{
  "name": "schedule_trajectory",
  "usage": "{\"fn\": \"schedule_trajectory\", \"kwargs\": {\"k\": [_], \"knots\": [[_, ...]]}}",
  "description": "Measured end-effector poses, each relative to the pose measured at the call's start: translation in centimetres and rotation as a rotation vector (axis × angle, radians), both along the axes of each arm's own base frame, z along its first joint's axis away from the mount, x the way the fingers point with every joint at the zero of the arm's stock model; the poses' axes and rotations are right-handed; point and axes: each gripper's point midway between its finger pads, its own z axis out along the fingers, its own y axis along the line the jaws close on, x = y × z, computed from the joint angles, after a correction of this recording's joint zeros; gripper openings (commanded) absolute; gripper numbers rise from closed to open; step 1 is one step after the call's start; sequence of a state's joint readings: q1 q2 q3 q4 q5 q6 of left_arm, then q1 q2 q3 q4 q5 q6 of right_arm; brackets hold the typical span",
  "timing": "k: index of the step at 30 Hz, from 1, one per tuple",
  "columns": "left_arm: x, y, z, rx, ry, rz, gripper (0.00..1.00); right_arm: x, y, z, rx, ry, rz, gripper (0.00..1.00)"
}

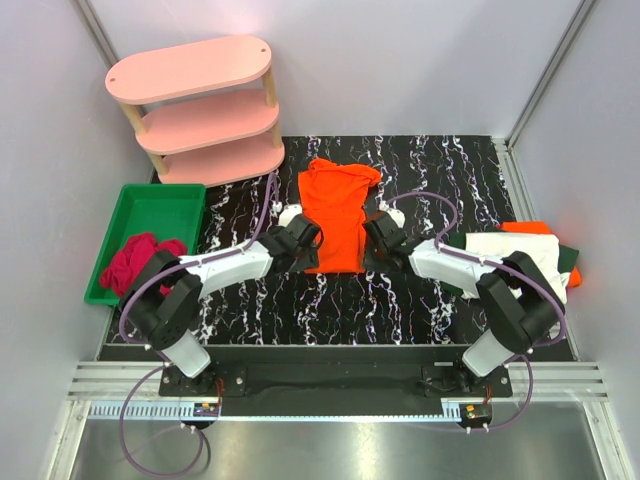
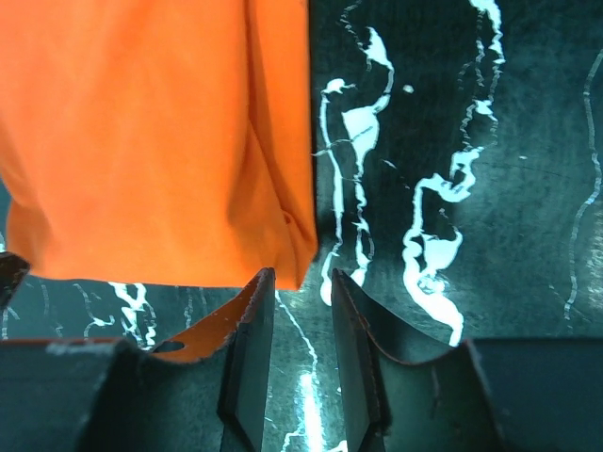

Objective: Fold and stack the t-shirts
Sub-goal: Fold the folded rectangular tshirt in 1/3 of the way

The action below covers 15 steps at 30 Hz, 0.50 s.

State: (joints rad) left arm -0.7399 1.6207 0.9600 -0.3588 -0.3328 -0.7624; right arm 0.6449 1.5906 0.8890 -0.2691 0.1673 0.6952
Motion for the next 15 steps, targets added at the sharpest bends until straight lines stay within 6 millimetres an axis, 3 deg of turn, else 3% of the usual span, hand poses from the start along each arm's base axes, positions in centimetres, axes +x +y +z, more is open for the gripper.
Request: {"fn": "schedule_trajectory", "kwargs": {"k": [15], "knots": [[-0.07, -0.8, 0.17, -0.031, -0.004, -0.001, 0.62, 0.39, 0.95, 0.21, 0.034, -0.019, -0.004, 0.5]]}}
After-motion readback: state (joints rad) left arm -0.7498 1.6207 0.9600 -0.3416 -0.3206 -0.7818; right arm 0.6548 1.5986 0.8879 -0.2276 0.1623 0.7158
